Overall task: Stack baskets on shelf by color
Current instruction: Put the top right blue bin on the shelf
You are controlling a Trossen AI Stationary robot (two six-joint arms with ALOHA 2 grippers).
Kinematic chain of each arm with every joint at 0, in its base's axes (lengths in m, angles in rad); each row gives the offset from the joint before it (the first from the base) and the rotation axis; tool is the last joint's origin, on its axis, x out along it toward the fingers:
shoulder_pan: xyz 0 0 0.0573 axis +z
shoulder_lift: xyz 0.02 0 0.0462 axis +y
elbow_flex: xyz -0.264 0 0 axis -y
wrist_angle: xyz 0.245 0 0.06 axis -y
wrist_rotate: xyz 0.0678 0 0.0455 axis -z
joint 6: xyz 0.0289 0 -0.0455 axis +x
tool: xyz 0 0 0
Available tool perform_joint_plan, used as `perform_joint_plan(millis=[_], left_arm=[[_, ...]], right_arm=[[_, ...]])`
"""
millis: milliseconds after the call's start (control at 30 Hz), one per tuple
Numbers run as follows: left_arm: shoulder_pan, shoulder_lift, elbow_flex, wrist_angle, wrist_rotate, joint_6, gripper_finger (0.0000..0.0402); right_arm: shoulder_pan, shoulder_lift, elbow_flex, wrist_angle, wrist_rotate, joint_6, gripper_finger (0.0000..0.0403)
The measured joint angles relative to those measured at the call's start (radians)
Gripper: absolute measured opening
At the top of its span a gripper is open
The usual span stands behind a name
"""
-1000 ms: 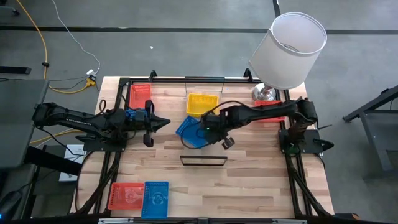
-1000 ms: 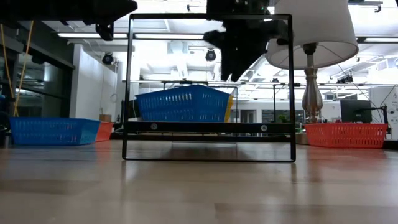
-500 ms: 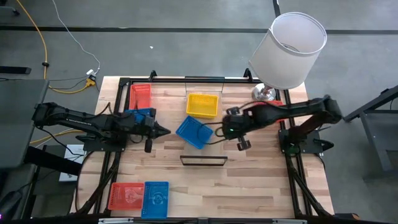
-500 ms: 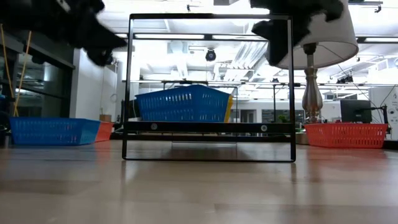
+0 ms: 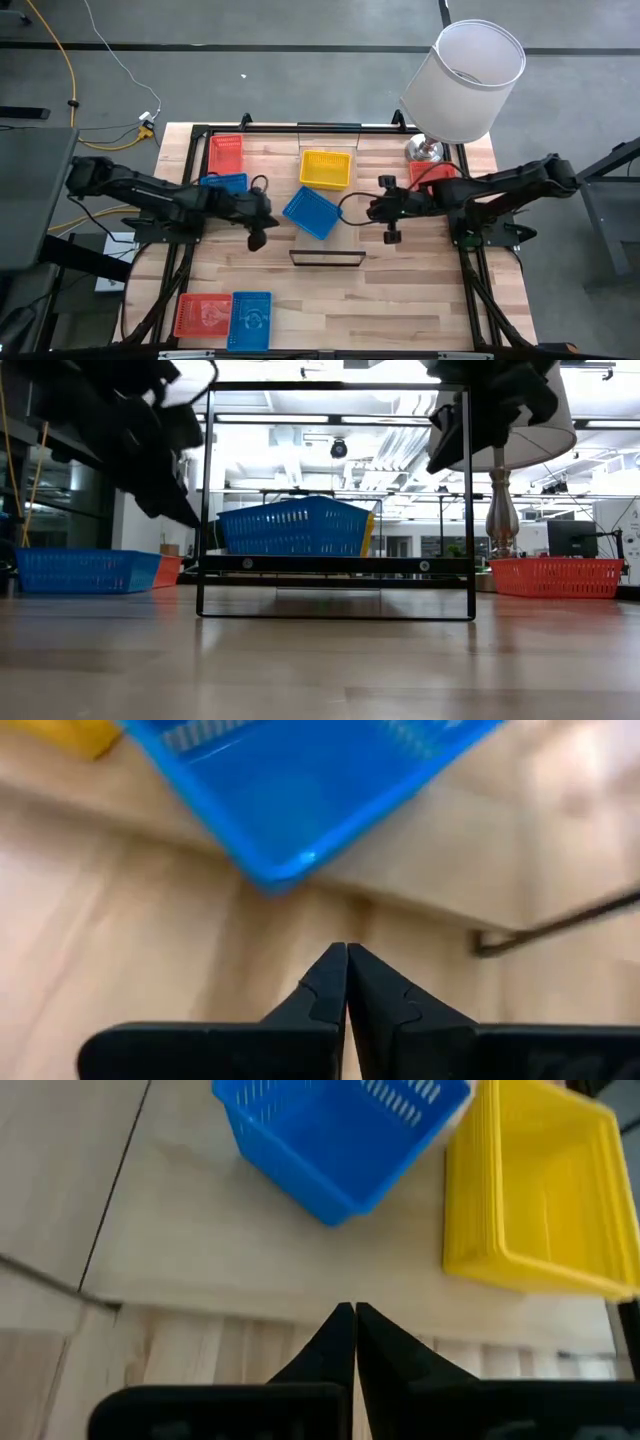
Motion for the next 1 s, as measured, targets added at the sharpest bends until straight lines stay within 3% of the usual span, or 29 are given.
perform_joint_plan(millis=[367,633,833,1000], left_arm=[[0.064,0.162,0.1,-0.072,-0.232,-0.005,0.0],[0.091,0.225,0.106,0.0,-0.105,0.033,0.0],[0.091,0.244,0.106,0.07,-0.035,0.051,0.0],[0.082,0.244,0.106,0.099,-0.002,0.052,0.0]], right_arm=[[-0.002,0.025,-0.002,0.054,0.008,-0.015,0.0],[-0.002,0.026,-0.002,0.059,0.003,0.013,0.0],[-0.017,0.026,-0.002,0.056,-0.005,0.28,0.0],[-0.074,0.026,-0.001,-0.005,-0.083,0.425,0.0]])
